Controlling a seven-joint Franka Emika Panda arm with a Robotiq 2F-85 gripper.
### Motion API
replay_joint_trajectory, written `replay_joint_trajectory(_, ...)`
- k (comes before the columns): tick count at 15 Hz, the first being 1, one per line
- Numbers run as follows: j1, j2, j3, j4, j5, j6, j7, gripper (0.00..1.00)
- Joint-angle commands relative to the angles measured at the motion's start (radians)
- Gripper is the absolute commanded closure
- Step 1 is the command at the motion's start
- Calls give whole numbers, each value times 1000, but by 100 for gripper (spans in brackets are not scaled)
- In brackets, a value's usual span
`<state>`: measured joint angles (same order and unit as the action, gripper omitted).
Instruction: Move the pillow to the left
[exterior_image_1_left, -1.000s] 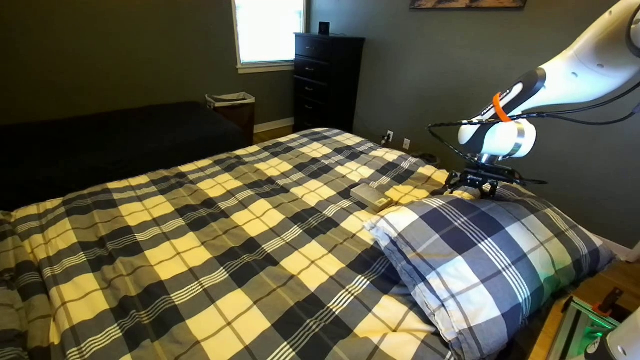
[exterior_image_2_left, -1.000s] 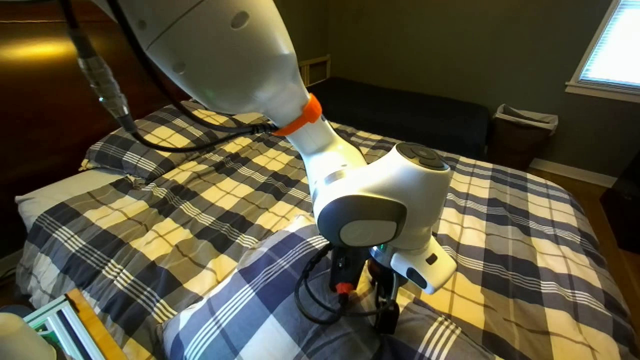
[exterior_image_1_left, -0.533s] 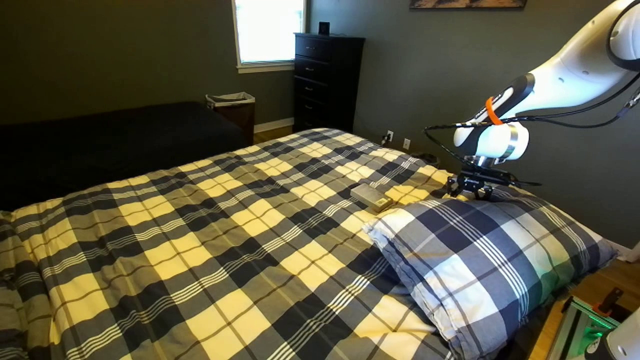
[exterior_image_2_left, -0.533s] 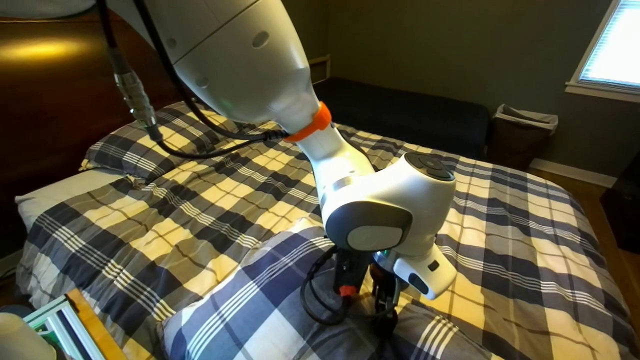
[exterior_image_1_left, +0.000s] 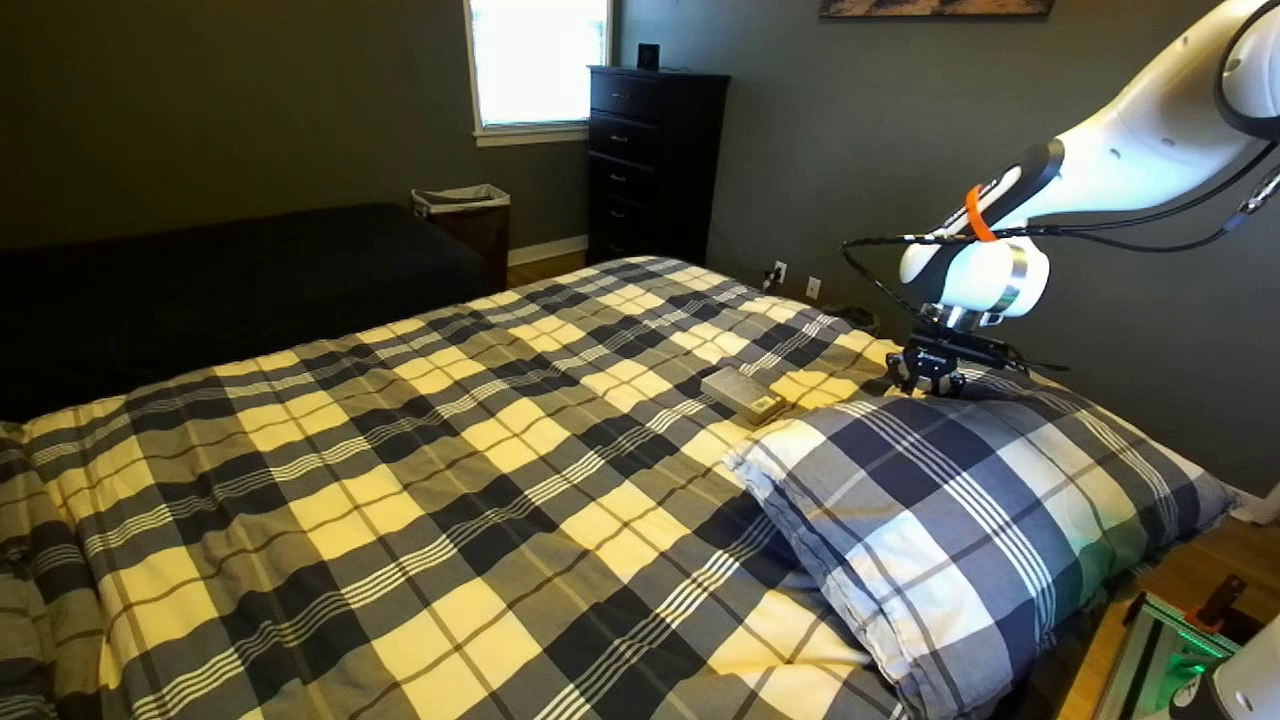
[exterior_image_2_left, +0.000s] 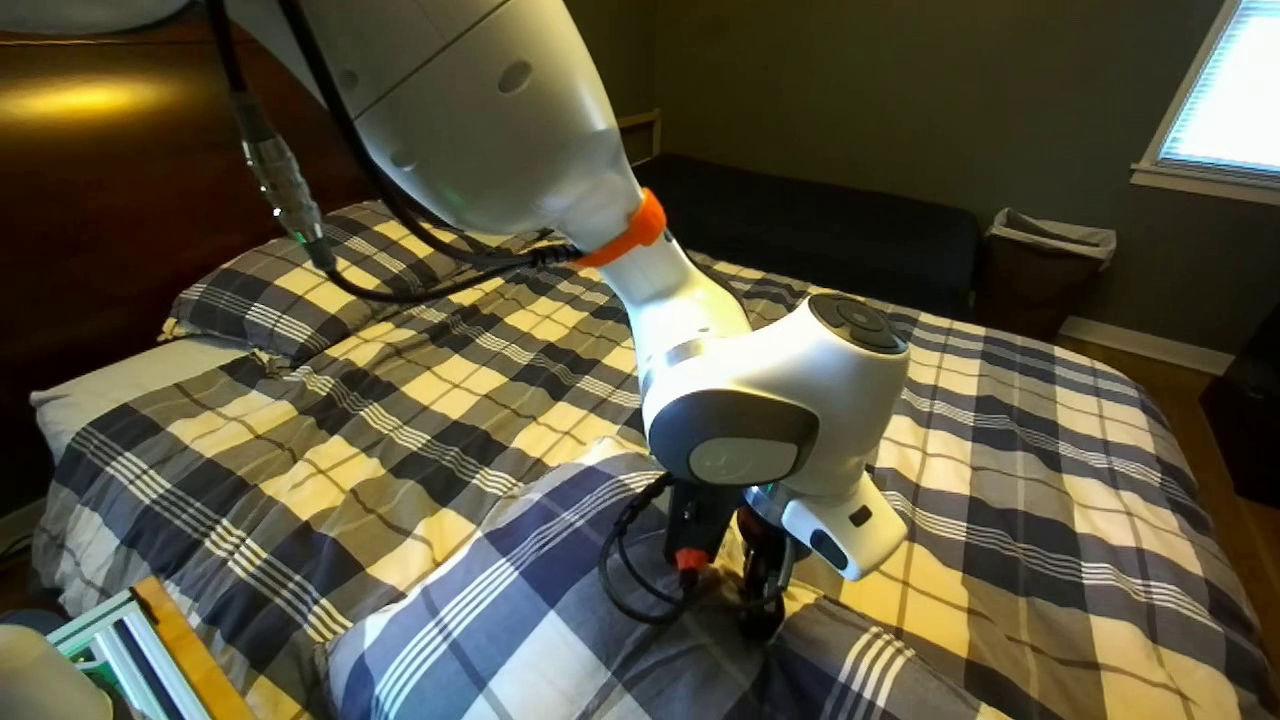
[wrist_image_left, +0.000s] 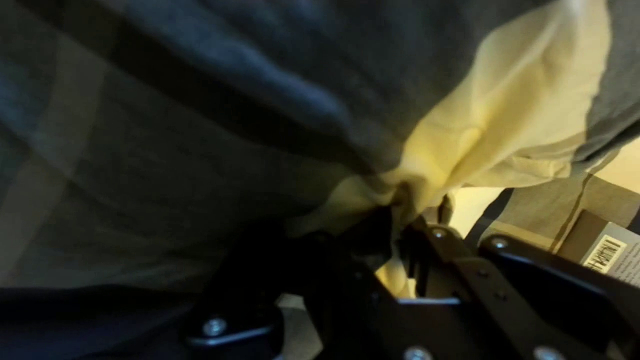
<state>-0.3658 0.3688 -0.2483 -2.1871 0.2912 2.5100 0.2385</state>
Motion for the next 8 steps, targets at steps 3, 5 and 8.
replay_joint_trajectory(3,23,-41,29,-4,50,0,-28,99)
replay_joint_trajectory(5,37,-70,47,1,49,0,-53,99)
replay_joint_trajectory(8,71,-116,79,16,32,-26,-97,99)
